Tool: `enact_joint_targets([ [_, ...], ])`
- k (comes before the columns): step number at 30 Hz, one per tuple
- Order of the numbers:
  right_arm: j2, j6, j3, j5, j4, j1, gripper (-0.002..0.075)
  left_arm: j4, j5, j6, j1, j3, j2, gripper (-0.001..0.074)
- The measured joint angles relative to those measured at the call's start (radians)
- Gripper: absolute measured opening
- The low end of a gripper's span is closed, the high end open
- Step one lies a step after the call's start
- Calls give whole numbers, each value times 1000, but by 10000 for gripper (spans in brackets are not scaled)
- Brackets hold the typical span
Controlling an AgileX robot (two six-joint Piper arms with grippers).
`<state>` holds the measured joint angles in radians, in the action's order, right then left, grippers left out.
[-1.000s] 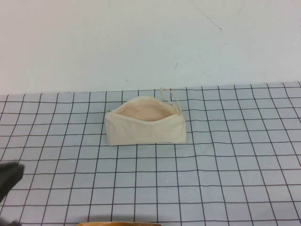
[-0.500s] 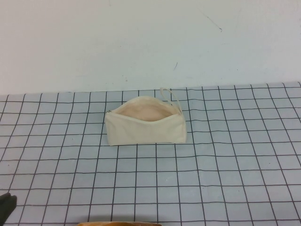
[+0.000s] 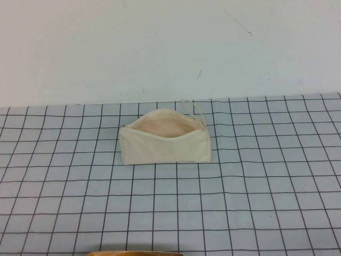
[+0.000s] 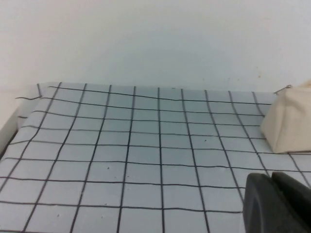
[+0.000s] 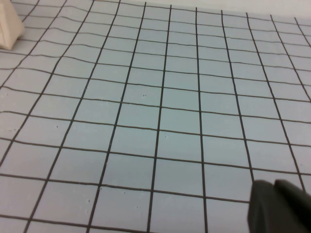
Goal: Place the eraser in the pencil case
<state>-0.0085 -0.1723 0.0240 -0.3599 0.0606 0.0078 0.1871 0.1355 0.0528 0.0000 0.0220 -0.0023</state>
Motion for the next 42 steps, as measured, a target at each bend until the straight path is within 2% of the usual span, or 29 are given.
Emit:
enact_joint_targets([
  [4,0,0,0,0,0,0,-3,-30,34,0,47,4,-7,-1],
  [11,0,0,0,0,0,0,-3,-55,177,0,49,4,-7,-1],
  [42,0,0,0,0,0,0,-3,-56,192,0,49,1,-7,-1],
])
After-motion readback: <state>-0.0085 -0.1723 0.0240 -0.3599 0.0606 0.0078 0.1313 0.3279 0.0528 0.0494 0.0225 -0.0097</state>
